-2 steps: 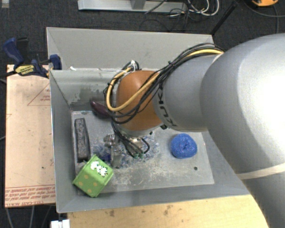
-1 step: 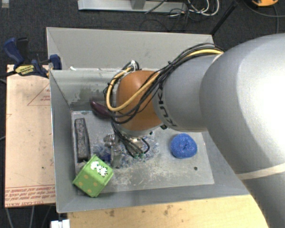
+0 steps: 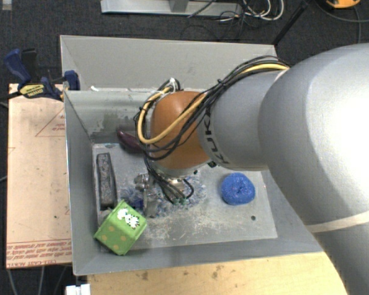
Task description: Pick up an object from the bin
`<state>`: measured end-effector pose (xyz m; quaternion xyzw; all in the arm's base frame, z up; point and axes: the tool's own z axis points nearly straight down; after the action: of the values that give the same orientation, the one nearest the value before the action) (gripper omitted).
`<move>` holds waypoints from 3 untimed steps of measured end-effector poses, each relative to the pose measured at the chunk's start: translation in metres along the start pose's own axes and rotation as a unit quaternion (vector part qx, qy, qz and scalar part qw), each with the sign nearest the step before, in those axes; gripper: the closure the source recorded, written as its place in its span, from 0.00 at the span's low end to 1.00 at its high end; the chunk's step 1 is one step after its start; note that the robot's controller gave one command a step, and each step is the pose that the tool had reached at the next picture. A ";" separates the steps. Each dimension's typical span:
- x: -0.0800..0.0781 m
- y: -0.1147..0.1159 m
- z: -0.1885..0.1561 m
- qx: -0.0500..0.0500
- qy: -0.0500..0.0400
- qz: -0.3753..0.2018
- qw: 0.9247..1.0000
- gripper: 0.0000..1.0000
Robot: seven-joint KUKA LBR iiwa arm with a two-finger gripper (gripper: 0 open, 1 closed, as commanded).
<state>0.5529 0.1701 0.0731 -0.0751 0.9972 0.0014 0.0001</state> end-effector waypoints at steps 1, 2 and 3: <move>0.000 0.000 0.000 0.000 0.000 0.000 1.000 1.00; 0.000 0.000 0.000 0.000 0.000 0.000 1.000 1.00; 0.000 0.000 0.000 0.000 0.000 0.000 1.000 1.00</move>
Offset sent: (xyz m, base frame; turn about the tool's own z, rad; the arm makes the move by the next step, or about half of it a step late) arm 0.0000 0.0000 0.0000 0.0000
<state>0.5529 0.1701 0.0731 -0.0752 0.9972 0.0015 0.0001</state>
